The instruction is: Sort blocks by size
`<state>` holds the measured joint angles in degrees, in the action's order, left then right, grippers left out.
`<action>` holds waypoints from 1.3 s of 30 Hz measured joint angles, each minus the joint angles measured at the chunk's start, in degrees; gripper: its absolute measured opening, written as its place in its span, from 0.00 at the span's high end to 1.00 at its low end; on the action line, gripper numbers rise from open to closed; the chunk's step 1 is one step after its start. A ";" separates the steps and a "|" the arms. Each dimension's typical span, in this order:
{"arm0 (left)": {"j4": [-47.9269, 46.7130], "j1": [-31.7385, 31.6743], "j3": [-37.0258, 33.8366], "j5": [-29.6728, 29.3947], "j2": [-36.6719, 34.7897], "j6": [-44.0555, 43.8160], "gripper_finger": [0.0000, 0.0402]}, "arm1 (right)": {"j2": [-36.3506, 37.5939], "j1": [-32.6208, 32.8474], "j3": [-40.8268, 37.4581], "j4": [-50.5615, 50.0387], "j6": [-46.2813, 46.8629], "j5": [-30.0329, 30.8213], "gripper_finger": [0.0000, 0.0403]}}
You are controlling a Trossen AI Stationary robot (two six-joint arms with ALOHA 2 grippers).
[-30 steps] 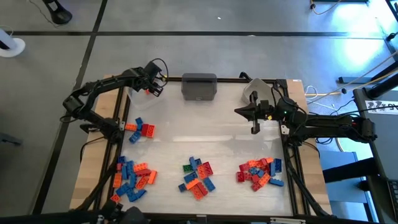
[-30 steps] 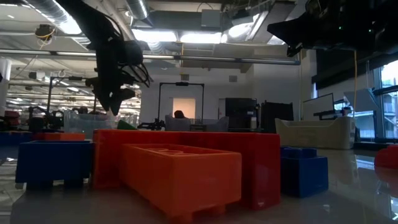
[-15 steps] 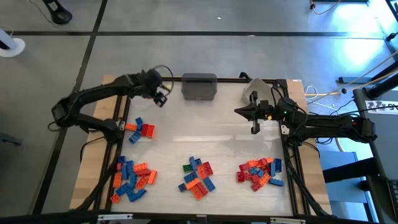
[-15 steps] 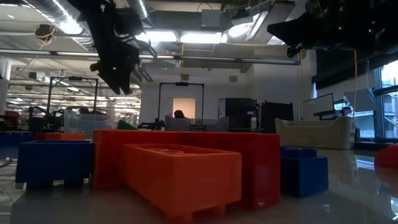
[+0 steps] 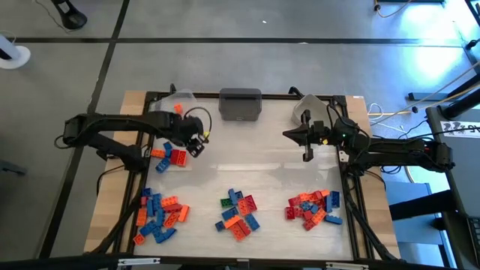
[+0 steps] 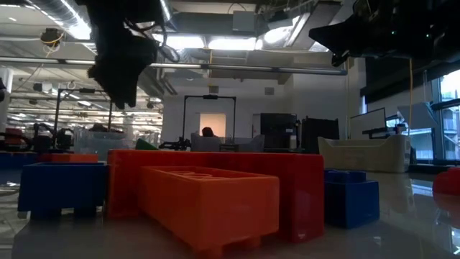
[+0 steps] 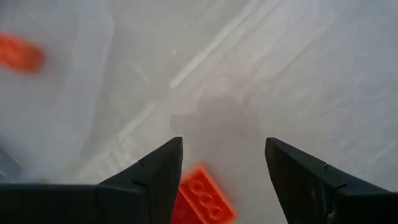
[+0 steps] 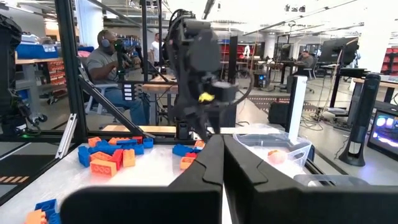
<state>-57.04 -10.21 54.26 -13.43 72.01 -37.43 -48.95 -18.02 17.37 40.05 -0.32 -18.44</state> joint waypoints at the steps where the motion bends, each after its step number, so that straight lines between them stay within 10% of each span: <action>1: -0.37 1.10 -0.70 0.31 0.04 -2.44 0.46 | 0.00 0.00 0.00 0.00 0.00 0.00 0.99; 15: 7.18 7.50 -10.89 4.57 0.63 -20.33 0.46 | 0.00 0.00 -0.02 0.26 0.00 0.00 0.99; 39: 13.38 7.38 -16.84 6.91 0.92 -22.65 0.46 | 0.00 0.00 -0.02 0.26 -0.02 0.00 0.99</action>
<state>-43.66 -2.83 37.42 -6.52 72.93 -60.07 -48.95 -18.02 17.34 40.32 -0.34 -18.44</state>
